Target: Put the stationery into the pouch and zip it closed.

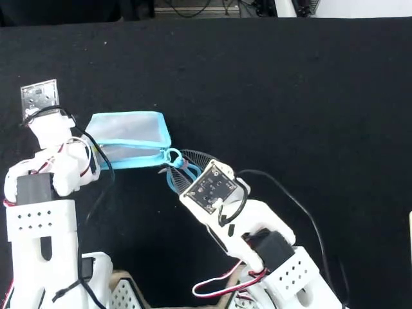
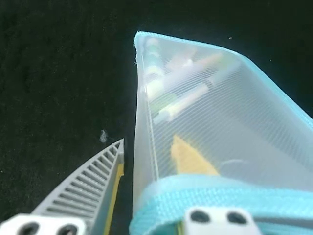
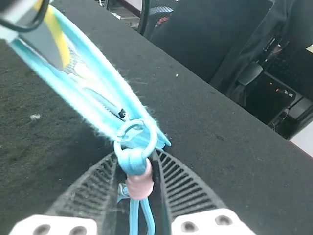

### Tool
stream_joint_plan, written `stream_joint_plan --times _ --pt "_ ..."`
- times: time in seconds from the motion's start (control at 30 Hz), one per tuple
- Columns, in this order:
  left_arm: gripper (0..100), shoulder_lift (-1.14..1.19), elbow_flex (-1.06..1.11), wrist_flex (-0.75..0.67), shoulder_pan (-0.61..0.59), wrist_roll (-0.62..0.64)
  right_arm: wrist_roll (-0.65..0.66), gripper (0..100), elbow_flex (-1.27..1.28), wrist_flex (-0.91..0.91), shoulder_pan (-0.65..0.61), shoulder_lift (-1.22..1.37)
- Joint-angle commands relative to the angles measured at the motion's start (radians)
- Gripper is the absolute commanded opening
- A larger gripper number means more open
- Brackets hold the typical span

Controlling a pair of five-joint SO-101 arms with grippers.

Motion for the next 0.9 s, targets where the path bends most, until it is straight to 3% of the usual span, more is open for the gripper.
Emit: stream_joint_plan --times 0.0,0.2,0.37,0.6,0.87 --pt "16 -0.009 -0.084 -0.008 0.002 0.005 0.003 1.0 -0.005 -0.006 -0.014 -0.022" --pt "16 -0.094 -0.091 -0.006 0.002 0.005 0.003 1.0 -0.033 0.0 -0.012 -0.022" --pt "16 -0.239 0.024 -0.017 0.004 0.005 0.003 1.0 -0.074 0.015 -0.012 -0.015" --pt "16 -0.428 0.116 -0.017 0.004 0.005 0.009 1.0 -0.288 0.255 -0.014 -0.013" --pt "16 -0.48 0.142 -0.017 0.004 0.005 0.012 1.0 -0.443 0.338 -0.012 -0.005"
